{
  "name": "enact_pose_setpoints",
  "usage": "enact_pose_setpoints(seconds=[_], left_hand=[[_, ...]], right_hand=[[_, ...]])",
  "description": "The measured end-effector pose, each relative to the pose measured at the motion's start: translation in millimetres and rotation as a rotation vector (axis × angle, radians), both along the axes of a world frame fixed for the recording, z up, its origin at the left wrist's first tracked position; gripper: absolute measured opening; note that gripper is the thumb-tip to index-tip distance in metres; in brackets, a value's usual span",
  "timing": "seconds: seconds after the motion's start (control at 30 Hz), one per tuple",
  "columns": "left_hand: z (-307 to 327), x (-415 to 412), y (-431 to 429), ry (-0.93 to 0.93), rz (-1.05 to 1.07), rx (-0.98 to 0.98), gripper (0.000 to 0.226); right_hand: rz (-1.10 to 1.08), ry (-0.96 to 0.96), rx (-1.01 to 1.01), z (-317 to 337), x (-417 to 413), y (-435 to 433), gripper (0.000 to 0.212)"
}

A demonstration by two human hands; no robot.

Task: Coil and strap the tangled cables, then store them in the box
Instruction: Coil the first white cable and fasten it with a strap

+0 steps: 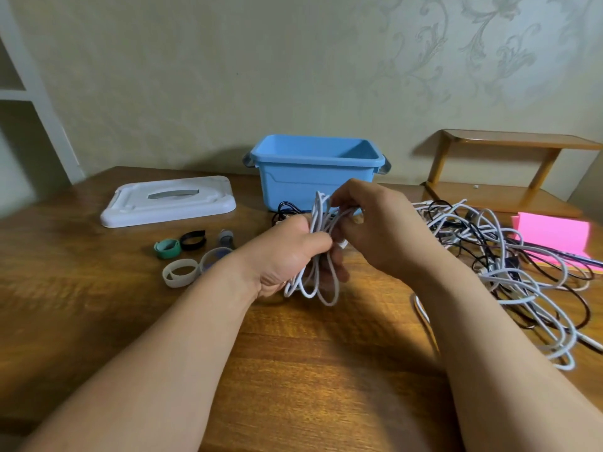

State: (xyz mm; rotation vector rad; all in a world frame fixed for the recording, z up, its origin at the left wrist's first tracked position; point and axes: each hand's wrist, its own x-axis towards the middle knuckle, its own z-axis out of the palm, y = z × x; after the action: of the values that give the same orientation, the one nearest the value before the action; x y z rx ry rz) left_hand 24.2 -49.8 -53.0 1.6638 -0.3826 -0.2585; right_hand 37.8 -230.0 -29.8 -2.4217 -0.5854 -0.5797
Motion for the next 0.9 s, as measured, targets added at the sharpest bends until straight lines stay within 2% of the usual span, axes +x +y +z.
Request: enact_pose_setpoints(seconds=[0.13,0.3,0.37,0.47,0.57,0.63,0.73,0.9], left_hand=[[1,1,-4,0.056,0.025,-0.157,0.023],[9,9,14,0.087,0.052,-0.653,0.019],[10,10,20,0.071,0.109,-0.736,0.021],[5,9,13,0.052,0.206,-0.608,0.032],[1,10,0,-0.019,0.335,-0.451,0.039],[0,9,-6,-0.048,0.386,-0.404,0.043],[-1,7,-9,-0.073,0.416,-0.369,0.041],[0,6,-11,-0.131,0.417,-0.303,0.039]], right_hand=[[-0.026,-0.068,0.011,2,-4,2,0.032],[-0.211,-0.006,-0.067,2,3,-9,0.033],[-0.254,0.031,-0.057,3,6,-14,0.029],[-0.182,0.088,0.002,3,3,-11,0.021],[-0.074,0.095,0.045,1,-2,-1,0.031],[-0.014,0.081,0.085,0,-4,2,0.031],[-0.007,0.004,0.12,-1,-2,6,0.021],[-0.024,-0.188,-0.014,-8,0,13,0.021]])
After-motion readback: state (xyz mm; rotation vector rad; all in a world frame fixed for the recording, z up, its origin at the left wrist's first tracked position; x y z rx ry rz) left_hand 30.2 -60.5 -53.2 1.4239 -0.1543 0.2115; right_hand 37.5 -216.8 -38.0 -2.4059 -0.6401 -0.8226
